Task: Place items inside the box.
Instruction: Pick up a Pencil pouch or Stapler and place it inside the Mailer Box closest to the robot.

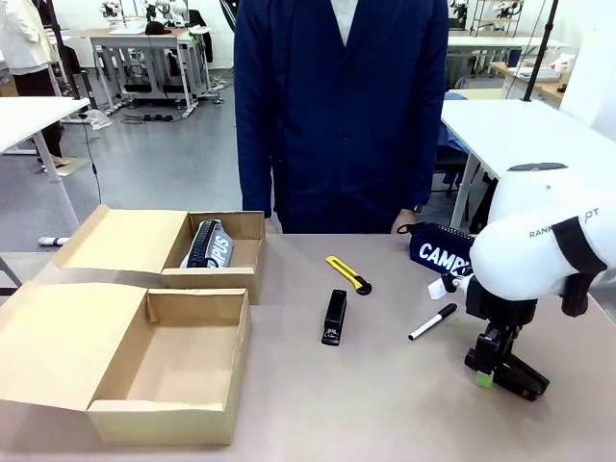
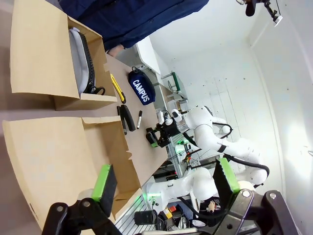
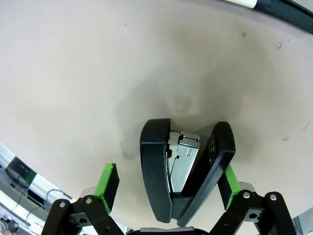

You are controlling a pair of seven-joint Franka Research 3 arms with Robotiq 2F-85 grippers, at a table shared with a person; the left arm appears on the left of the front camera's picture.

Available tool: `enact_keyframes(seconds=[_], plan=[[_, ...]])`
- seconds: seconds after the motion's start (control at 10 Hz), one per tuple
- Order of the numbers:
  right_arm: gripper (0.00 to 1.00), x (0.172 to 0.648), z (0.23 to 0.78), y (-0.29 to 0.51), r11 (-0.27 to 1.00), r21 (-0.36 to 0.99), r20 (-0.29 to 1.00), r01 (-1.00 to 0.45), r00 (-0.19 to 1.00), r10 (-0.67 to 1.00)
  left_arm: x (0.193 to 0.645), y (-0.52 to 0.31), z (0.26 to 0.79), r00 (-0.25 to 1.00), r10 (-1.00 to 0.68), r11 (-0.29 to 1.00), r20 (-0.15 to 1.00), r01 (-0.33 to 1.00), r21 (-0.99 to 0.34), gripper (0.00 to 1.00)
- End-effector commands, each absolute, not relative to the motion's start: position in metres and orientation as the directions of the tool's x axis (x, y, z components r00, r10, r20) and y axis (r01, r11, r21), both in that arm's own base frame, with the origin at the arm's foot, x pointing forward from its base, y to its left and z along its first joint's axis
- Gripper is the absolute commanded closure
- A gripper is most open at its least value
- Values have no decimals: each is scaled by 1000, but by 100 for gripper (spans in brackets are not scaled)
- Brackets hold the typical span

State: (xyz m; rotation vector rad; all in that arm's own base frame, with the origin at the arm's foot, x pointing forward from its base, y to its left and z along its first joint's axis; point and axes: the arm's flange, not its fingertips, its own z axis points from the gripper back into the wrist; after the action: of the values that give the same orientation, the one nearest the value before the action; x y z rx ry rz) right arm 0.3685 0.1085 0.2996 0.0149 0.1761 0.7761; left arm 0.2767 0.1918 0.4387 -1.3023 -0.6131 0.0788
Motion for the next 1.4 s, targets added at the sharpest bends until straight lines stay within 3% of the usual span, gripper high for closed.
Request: enact_keyframes(seconds=[0.0,0.1,0.2,0.3,0.4,0.9,1.2,1.3], plan=[[60,306,278,86,736,45,-160,-675,723,672,277,191,440,827,394,278,401,309,-910,0],[60,306,278,85,731,60,-167,-679,716,678,277,191,440,827,394,278,401,309,-910,0],[100,306,278,85,731,65,-170,-679,714,679,277,191,440,827,394,278,401,309,-910,0],[65,306,278,85,728,66,-170,-682,711,682,277,191,440,827,394,278,401,309,-910,0],[100,307,278,84,726,68,-175,-684,708,684,277,191,440,827,394,278,401,309,-910,0],[100,308,286,77,720,111,-177,-685,699,692,277,191,440,827,394,278,401,309,-910,0],[100,306,351,25,796,416,-100,-440,848,521,277,191,440,827,394,278,401,309,-910,0],[100,293,379,7,780,448,-49,-437,859,509,277,191,440,827,394,278,401,309,-910,0]])
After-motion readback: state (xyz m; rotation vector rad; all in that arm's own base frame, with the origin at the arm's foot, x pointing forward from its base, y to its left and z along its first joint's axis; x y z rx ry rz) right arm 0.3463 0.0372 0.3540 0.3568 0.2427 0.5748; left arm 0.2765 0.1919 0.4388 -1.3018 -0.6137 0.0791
